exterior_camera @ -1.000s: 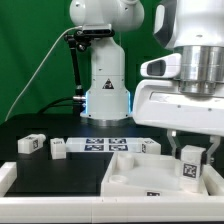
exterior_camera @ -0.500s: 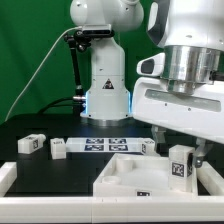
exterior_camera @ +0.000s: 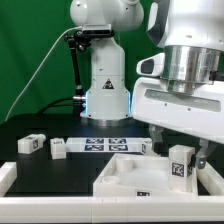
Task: Assemble one leg
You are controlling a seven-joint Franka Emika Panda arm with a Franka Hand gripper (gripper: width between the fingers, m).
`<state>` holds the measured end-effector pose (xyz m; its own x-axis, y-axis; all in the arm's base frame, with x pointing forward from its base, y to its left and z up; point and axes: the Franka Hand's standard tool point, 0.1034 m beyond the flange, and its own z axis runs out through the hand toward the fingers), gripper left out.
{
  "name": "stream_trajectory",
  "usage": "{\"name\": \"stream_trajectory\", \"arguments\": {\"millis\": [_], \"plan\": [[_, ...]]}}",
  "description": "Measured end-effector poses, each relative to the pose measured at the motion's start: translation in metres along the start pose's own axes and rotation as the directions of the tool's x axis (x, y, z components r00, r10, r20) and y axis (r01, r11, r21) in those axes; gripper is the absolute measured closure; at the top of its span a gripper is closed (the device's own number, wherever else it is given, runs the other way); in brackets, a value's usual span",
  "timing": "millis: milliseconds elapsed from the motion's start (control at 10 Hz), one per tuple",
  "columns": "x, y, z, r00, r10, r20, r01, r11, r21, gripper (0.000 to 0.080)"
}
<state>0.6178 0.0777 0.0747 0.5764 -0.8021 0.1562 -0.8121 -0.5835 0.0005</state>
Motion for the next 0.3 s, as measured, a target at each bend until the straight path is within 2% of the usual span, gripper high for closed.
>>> {"name": "stream_trajectory", "arguments": {"millis": [300], "plan": [[0.0, 0.0, 0.0, 1.0, 0.0, 0.0, 0.0, 1.0, 0.0, 0.015]]}}
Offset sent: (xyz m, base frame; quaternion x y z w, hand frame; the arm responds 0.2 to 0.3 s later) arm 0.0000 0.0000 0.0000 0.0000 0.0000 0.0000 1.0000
